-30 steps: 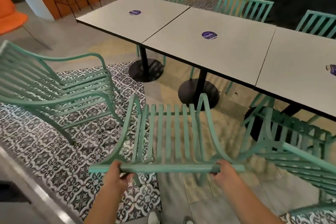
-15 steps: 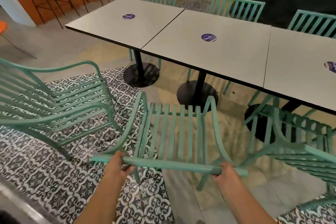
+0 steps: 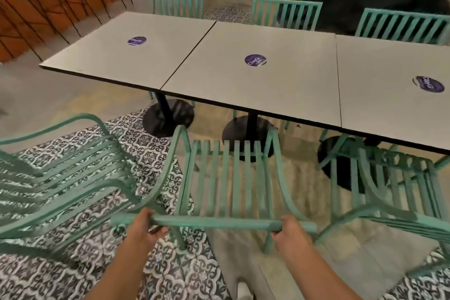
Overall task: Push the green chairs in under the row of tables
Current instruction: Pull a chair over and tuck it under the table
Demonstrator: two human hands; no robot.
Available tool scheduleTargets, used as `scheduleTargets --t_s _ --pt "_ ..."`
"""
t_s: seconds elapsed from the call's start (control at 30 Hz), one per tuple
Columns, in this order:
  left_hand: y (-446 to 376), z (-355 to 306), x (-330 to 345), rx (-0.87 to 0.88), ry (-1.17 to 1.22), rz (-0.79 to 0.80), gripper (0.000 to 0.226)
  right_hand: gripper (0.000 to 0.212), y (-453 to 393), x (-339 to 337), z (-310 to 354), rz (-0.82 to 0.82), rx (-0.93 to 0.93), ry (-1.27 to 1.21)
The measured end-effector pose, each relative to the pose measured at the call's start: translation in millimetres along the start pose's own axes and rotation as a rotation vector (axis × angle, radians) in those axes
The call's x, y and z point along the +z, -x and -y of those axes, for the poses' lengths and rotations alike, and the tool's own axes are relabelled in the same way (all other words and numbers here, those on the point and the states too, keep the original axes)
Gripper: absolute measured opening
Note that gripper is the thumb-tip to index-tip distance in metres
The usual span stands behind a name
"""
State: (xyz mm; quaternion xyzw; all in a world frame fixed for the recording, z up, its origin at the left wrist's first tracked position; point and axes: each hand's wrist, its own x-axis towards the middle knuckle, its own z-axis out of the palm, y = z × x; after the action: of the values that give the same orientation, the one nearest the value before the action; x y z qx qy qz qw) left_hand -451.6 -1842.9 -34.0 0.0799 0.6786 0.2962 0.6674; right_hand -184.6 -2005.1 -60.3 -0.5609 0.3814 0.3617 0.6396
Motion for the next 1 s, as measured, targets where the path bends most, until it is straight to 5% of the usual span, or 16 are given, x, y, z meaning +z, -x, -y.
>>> scheduleTargets --t_s 0.2,0.37,0.5,0.67,0.77,1.0 --pt "-31.3 -42.2 36.6 -0.009 -0.015 0.004 0.011 0.025 -13.1 47.4 4.8 -0.043 -0.010 -0.013" --pt "-46.8 -70.8 64.2 -0.025 -0.038 0.006 0.016 0.051 -16.8 82.5 6.3 -0.065 0.004 -0.082" --pt "-60.9 -99.8 84.0 -0.004 -0.057 0.016 0.019 0.050 -5.5 108.1 5.6 -0.129 0.002 -0.187" --pt "-79.1 -128.5 101.1 -0.029 -0.129 0.122 0.007 0.048 -27.8 119.8 -7.5 0.051 0.050 -0.307" --pt "-95.6 -144.6 109.9 -0.060 -0.135 0.138 0.009 0.060 -33.1 121.0 -16.3 -0.073 0.106 -0.307" --pt "-115.7 -156.4 129.2 -0.041 -0.174 0.132 0.020 0.034 -7.4 154.1 -8.0 -0.110 0.037 -0.289"
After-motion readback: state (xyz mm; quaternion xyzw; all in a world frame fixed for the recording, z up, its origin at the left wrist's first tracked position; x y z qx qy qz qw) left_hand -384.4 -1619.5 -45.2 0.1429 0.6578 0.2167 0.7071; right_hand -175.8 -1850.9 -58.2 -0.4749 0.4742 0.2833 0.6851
